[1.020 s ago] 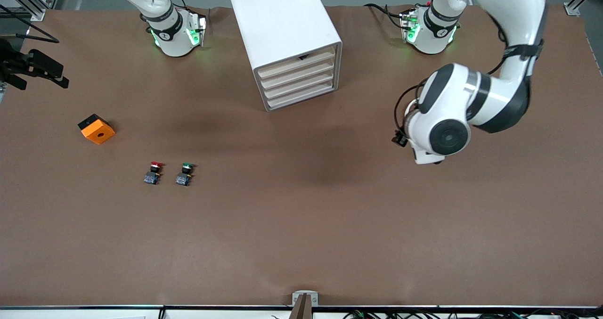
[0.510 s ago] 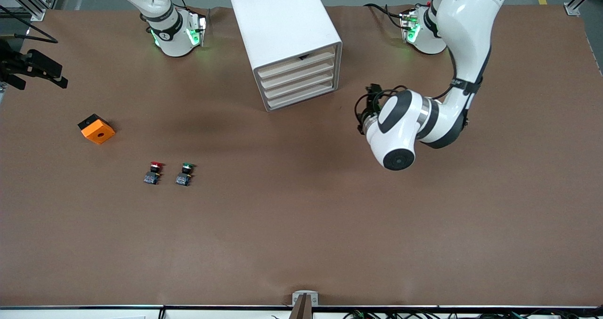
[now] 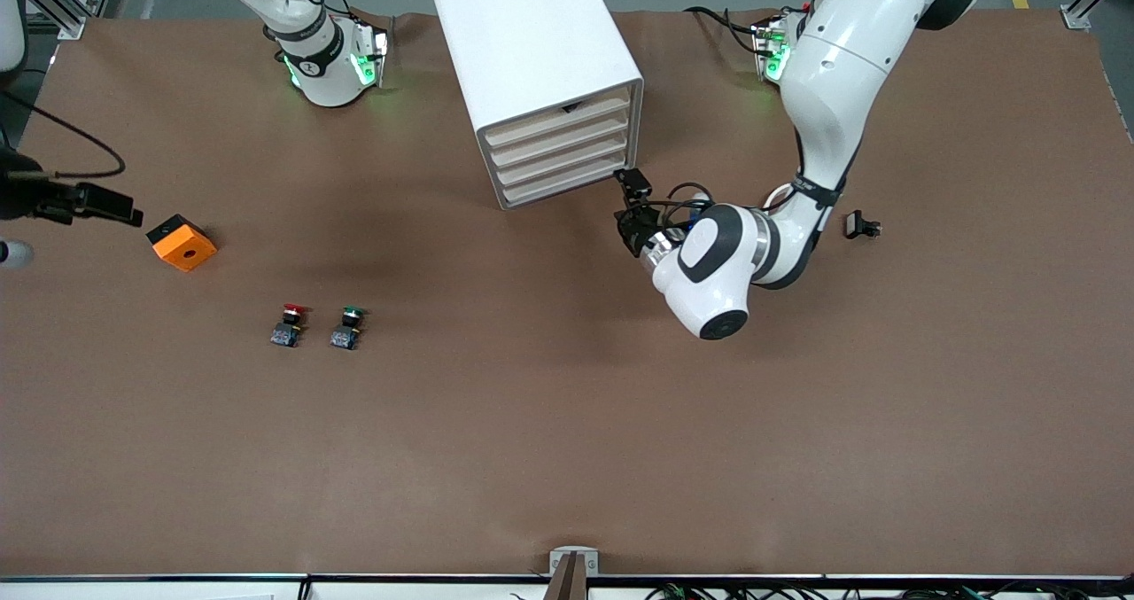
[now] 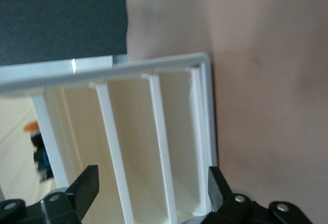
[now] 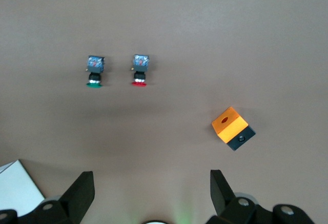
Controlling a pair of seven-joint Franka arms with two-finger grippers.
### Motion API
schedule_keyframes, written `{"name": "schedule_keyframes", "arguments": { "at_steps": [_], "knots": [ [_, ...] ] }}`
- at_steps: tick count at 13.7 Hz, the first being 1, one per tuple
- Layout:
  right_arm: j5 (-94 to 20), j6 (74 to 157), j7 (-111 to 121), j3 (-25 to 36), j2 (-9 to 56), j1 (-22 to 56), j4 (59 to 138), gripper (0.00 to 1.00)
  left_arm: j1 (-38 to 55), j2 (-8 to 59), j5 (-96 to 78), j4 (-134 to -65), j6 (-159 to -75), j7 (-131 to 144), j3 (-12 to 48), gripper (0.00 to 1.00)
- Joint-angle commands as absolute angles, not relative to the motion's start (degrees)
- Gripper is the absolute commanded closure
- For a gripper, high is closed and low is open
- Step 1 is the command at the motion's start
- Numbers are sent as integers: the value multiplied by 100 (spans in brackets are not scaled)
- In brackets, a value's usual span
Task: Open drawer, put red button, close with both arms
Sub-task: 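Grasp the drawer handle with the left gripper while the right gripper reaches the red button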
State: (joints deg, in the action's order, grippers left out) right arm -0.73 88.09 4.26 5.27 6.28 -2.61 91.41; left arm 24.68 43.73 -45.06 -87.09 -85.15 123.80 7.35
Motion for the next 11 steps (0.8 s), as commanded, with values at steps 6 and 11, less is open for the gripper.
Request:
{"name": "schedule_keyframes", "arguments": {
  "at_steps": [6, 11],
  "knots": [
    [-175, 10763, -554, 448, 1203, -70, 10009, 0, 3022, 4535, -5098, -8648, -8429, 12832, 712, 42],
    [-352, 12557, -1027, 457, 1546, -53, 11161, 0, 3252, 4693, -5106, -8657, -8420, 12867, 721, 47]
  ]
}}
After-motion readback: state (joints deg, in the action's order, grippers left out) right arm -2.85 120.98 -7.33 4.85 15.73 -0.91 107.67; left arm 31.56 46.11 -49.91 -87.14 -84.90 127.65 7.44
